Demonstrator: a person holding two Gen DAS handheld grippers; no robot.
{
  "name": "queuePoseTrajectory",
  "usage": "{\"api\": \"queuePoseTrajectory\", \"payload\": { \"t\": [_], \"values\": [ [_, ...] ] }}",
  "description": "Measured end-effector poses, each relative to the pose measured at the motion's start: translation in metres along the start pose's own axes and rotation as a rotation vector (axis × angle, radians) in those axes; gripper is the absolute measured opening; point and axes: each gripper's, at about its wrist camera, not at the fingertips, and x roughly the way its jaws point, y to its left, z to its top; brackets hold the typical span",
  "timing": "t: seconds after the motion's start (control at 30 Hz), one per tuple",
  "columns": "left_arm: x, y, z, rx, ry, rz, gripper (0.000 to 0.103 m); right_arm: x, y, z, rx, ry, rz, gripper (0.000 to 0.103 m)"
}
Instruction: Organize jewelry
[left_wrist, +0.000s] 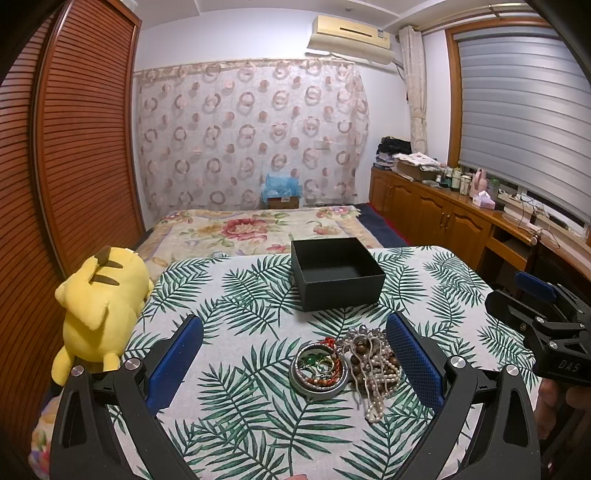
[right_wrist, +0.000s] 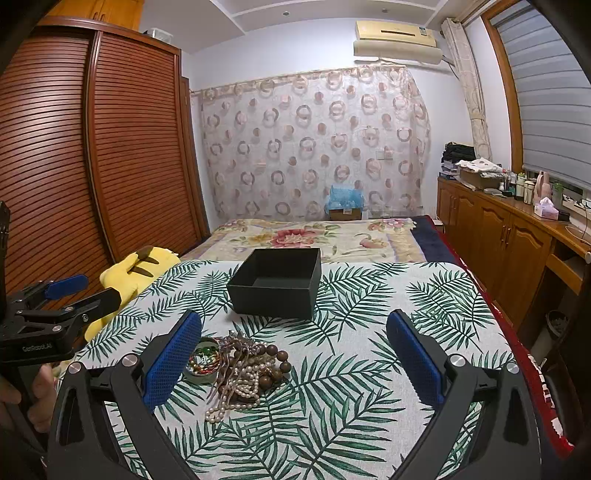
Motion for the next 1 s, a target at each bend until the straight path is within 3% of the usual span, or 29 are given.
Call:
{"api": "queuePoseTrajectory", "payload": {
  "t": [0.37, 1.0],
  "values": [
    [-0.002, -0.016, 0.011, -0.009, 0.035, -0.023, 0.096, 0.012, 0.005, -0.005, 0.002, 0.022, 0.007, 0.101],
    [0.046, -0.003, -0.034, 0.005, 0.143, -0.135, 0.096, 0.051, -0.028, -0.048, -0.022, 0.156, 0.023, 0.097]
  ]
}}
